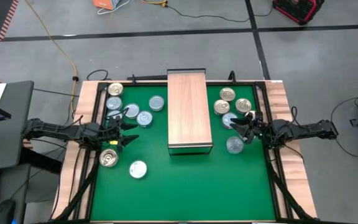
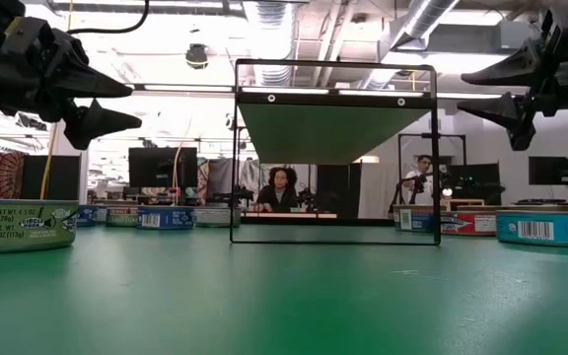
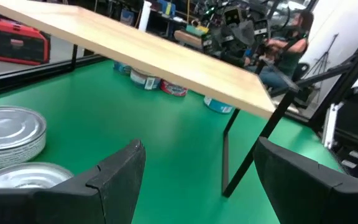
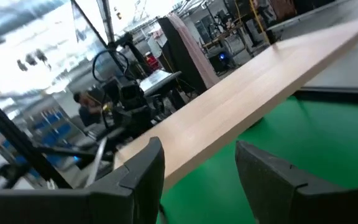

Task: Stack canned seafood by type on shelf
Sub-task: Put the light blue tuna can on the shelf

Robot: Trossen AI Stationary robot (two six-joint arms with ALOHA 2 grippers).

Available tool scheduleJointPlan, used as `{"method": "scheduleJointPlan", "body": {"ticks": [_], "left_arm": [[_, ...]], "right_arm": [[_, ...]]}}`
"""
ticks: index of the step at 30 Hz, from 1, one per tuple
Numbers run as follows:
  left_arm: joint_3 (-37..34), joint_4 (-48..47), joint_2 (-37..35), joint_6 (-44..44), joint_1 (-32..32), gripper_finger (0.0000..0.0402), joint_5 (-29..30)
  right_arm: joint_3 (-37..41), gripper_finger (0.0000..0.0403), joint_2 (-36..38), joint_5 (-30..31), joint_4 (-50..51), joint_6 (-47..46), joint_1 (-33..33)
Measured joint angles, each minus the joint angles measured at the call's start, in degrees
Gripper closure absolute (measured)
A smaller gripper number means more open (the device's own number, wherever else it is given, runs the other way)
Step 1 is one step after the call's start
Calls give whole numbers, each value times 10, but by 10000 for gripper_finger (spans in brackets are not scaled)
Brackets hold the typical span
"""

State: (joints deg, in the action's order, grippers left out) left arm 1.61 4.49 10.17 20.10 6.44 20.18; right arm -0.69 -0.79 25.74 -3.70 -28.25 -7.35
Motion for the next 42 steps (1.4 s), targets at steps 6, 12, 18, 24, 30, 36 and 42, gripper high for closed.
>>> {"method": "scheduleJointPlan", "body": {"ticks": [6, 12, 18, 24, 30, 36, 42], "left_arm": [[0, 2, 0, 5, 0, 113, 23], [26, 81, 1, -60, 0, 113, -1], [44, 237, 2, -126, 0, 113, -91], [82, 262, 36, -56, 0, 113, -123], [189, 149, 145, -18, 3, 113, -155], [316, 10, 273, -75, 41, 114, -137], [413, -159, 371, -109, 111, 113, -7]], "right_arm": [[0, 182, 0, -21, 3, 37, -15], [0, 182, 0, -45, -5, 62, -57], [-7, 182, 0, -50, -32, 98, -113], [-40, 182, -15, -49, -12, 117, -166], [-102, 182, -112, -9, 48, 120, -198], [-192, 182, -283, 52, 205, 37, -214], [-303, 184, -479, 35, 378, -94, -219]]}}
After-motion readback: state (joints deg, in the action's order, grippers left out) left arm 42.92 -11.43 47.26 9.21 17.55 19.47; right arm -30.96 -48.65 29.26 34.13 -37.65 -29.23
